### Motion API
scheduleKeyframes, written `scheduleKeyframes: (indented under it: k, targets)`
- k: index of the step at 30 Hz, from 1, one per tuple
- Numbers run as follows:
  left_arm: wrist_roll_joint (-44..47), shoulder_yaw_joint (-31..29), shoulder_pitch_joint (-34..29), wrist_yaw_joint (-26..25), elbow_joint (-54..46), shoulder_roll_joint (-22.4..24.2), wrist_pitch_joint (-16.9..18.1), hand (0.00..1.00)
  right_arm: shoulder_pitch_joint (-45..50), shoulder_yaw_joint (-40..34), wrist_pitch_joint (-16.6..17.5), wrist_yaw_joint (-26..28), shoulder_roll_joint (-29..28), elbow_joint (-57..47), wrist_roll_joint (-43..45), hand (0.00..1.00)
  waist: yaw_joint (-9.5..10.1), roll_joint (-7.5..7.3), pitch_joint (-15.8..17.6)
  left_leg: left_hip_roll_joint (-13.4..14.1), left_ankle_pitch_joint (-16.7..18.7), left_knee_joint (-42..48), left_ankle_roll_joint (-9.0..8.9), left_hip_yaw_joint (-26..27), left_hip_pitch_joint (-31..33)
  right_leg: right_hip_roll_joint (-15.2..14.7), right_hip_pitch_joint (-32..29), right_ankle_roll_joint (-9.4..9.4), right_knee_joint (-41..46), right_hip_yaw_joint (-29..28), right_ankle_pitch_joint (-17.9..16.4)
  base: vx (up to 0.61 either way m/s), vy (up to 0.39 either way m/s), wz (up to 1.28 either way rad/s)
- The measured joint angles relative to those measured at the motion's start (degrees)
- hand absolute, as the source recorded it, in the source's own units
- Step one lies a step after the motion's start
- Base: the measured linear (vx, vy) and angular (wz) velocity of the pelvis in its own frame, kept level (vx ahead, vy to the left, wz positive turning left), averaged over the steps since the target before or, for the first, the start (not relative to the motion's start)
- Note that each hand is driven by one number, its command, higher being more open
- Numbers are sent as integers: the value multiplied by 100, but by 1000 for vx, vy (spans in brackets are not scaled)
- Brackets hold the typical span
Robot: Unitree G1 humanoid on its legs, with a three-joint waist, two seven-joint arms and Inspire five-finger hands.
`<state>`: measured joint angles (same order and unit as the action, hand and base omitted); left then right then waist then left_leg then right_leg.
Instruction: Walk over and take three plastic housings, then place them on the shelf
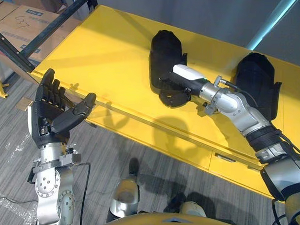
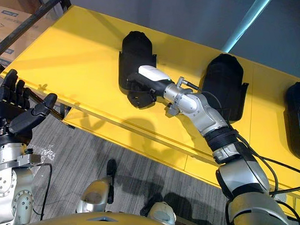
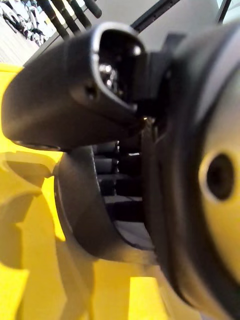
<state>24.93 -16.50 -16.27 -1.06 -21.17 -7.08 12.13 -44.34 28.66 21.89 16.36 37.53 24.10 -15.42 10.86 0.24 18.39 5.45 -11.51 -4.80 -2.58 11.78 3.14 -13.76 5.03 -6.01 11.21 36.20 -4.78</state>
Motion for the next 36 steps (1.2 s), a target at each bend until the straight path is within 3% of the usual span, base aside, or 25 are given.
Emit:
scheduleKeyframes:
  k: [9,14,18,21,27,36]
  targets:
    - [1,160,-6,6,0,2,-12,100,-1,110,-77,-260,-33,49,-12,0,3,-2,5,11,7,-1,-19,20,-24,3,8,29,15,-21,-17,-8,-10,-1]
    - [-4,334,-20,-45,-2,10,-15,100,152,-253,-1171,-474,-450,-458,-288,0,-23,11,127,22,7,-1,-30,58,-44,-6,-18,47,60,-67,-28,-25,-14,-3]
    - [-4,428,-82,-237,-2,48,-20,100,626,-568,-1790,-525,-708,-1201,-461,0,-33,3,132,20,15,0,-9,162,-43,-21,-95,43,73,-177,-25,-8,-19,-12]
    - [-3,448,-208,-342,-2,48,-31,100,914,-605,-1972,-499,-855,-1642,-476,0,-173,-15,142,23,9,1,13,194,-63,-23,-99,39,76,-208,-23,10,-31,-7]
    - [-8,653,-209,-459,-4,53,-123,100,1110,-642,-2289,-421,-1091,-1953,-541,0,-226,-16,142,45,86,0,-14,344,-157,-29,-139,48,140,-371,-38,-4,-31,-13]
    - [-8,690,-222,-516,-10,53,-177,100,1490,-637,-2371,-273,-1090,-2508,-631,0,-333,-19,140,54,78,0,15,414,-174,-35,-186,29,175,-441,-43,3,-12,-4]
